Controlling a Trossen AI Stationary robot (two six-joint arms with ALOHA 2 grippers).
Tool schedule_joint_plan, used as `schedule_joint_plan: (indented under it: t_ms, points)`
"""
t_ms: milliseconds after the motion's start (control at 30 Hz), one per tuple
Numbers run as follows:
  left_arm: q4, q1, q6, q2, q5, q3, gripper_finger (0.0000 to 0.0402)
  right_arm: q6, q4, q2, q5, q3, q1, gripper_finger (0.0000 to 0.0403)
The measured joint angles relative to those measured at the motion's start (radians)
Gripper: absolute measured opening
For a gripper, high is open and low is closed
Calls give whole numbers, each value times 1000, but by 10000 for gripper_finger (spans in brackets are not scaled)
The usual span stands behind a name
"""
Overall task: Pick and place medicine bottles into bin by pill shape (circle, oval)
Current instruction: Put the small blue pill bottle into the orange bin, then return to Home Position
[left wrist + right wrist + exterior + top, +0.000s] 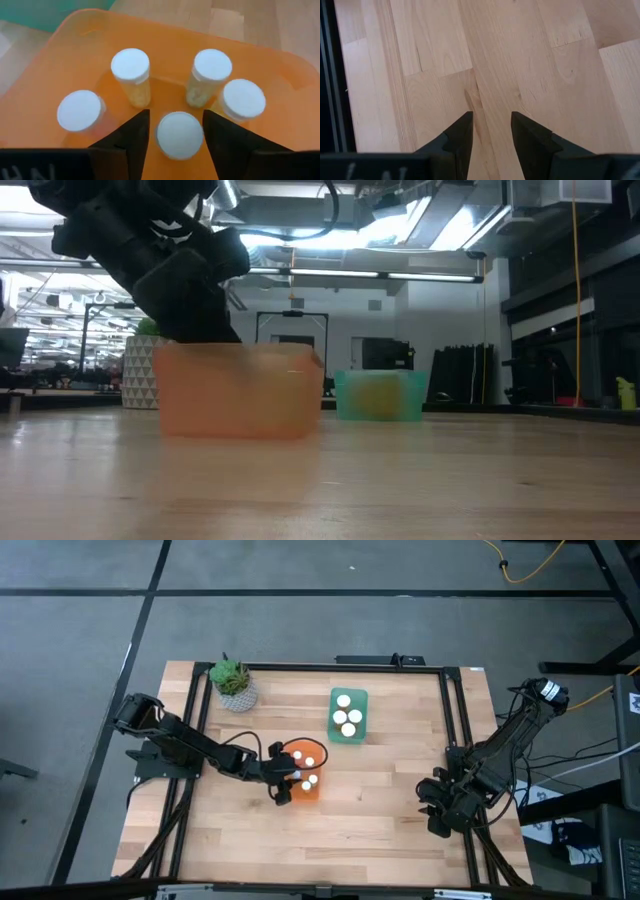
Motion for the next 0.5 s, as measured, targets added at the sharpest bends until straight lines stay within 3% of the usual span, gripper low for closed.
schedule_joint_plan:
  t_ms: [300,500]
  points:
    - [-12,0,112,-3,-2,81,179,-1,0,0,0,0,0,135]
    - [-122,0,159,-15,-3,179,179,-2,0,0,0,0,0,135]
